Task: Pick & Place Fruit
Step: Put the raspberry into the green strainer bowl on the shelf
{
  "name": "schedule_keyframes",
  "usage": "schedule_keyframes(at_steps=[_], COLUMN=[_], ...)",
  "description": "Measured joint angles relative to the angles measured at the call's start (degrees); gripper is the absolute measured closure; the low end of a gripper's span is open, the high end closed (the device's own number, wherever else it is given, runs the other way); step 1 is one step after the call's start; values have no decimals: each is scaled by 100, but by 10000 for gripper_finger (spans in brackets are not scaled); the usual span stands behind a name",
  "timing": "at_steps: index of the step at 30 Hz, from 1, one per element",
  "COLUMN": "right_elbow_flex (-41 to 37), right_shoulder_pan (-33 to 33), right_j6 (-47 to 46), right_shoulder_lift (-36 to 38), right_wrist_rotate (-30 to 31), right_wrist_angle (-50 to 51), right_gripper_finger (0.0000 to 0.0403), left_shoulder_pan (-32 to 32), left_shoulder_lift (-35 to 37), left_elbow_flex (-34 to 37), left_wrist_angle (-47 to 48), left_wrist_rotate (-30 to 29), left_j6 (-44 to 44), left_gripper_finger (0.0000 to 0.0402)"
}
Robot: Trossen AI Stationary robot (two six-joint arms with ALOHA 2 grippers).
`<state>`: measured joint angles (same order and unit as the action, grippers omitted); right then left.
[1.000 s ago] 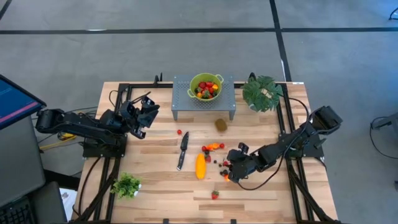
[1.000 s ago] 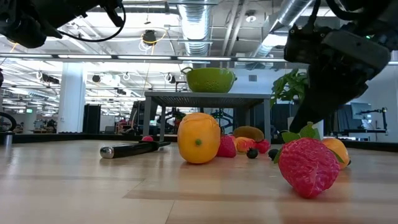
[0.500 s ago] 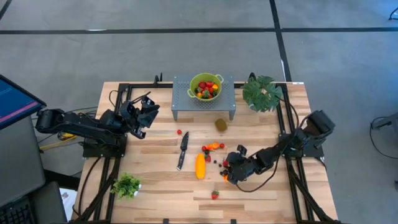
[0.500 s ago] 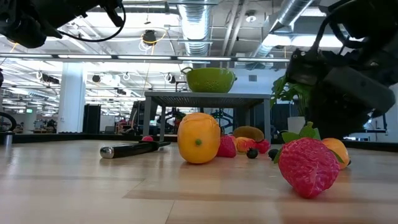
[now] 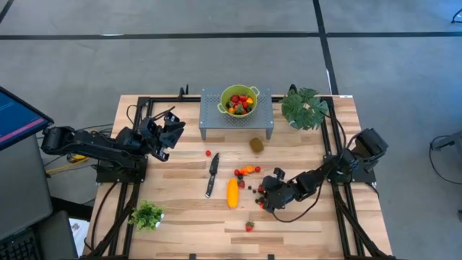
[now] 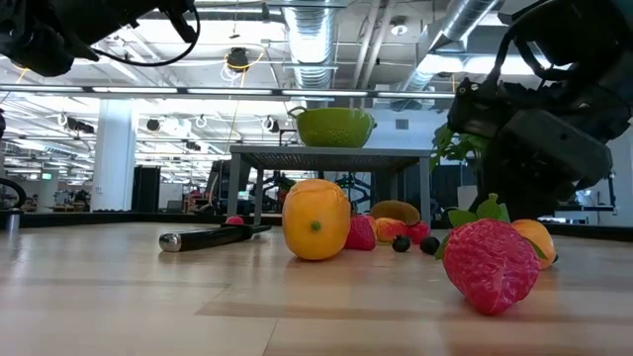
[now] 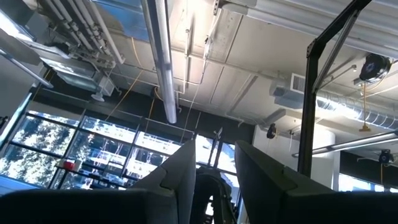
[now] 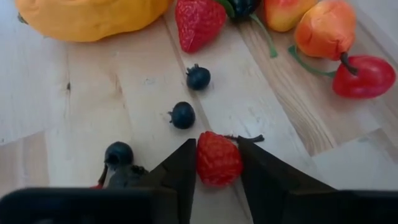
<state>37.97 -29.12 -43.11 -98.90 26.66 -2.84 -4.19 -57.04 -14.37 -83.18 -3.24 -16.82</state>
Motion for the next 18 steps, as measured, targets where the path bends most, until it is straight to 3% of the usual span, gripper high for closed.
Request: schedule_keyframes(at_steps=[10,18], right_elbow_flex=[89,1038], right_shoulder_pan=[-2,530], right_j6=[372,3026], right_shoulder_lift=[40,716], right_wrist_rotate=[-52,-61], right_wrist_angle=[20,-54], right_gripper_finger=[308,308], left_shoulder_pan=[-2,0], left_shoulder_lift=[0,-2], left_elbow_flex=[-2,-2], left_wrist_angle=[0,2], left_wrist_rotate=[-13,-20], left_j6=[1,1], left_gripper_finger=[296,296])
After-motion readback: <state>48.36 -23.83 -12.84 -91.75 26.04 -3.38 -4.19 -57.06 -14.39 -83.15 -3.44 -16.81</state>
